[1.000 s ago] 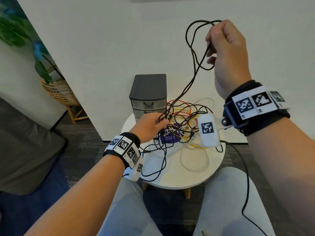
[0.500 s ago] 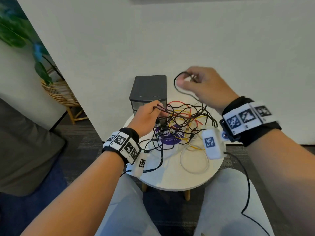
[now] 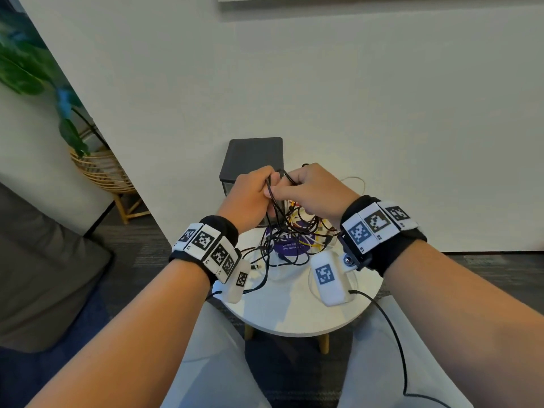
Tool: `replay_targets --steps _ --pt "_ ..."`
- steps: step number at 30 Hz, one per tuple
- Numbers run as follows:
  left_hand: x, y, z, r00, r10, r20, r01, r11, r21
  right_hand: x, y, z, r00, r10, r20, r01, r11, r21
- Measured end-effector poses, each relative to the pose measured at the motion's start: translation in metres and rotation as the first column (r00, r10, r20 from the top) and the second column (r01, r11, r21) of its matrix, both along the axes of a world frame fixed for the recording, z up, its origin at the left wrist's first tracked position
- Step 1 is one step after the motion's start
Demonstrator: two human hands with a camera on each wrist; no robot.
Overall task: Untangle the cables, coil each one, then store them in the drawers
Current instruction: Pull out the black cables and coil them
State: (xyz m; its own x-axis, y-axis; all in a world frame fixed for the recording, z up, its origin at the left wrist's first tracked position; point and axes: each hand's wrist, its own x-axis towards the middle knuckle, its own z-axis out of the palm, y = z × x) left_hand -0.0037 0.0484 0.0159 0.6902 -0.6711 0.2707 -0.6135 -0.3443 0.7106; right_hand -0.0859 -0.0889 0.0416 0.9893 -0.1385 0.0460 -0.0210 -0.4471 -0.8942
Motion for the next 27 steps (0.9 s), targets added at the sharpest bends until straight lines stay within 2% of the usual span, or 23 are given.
replay_targets --steps 5,10,12,15,18,23,27 --pt "0.006 0.0 0.003 1.0 0.013 -0.016 -0.013 1.0 -0.019 -0.002 0.002 0.013 1.0 0.019 -0.007 -0.019 1.0 -0.022" --pt "0.006 0.001 -0.001 0.993 -0.036 -0.109 0.018 0.987 -0.161 -0.005 -0.003 0.042 0.99 -0.113 0.088 0.092 0.973 0.212" --pt "0.005 -0.001 -0.005 0.984 -0.091 -0.151 0.069 0.987 -0.144 -0.007 -0.004 0.054 0.975 -0.152 0.163 0.103 0.956 0.275" --pt "0.004 -0.002 -0.015 0.978 -0.1 -0.183 0.085 0.993 -0.087 -0.013 -0.01 0.076 0.922 -0.273 0.274 0.132 0.889 0.439" --pt "0.004 -0.001 -0.023 0.976 -0.073 -0.206 0.071 0.997 -0.015 -0.019 -0.02 0.095 0.832 -0.416 0.367 0.149 0.805 0.575" --pt "0.004 0.003 -0.021 0.977 -0.077 -0.198 0.083 0.996 0.021 -0.029 -0.03 0.11 0.703 -0.491 0.514 0.153 0.811 0.565" --pt "0.0 0.0 -0.015 0.979 -0.093 -0.184 0.095 0.995 0.003 -0.027 -0.034 0.103 0.668 -0.509 0.542 0.203 0.826 0.525"
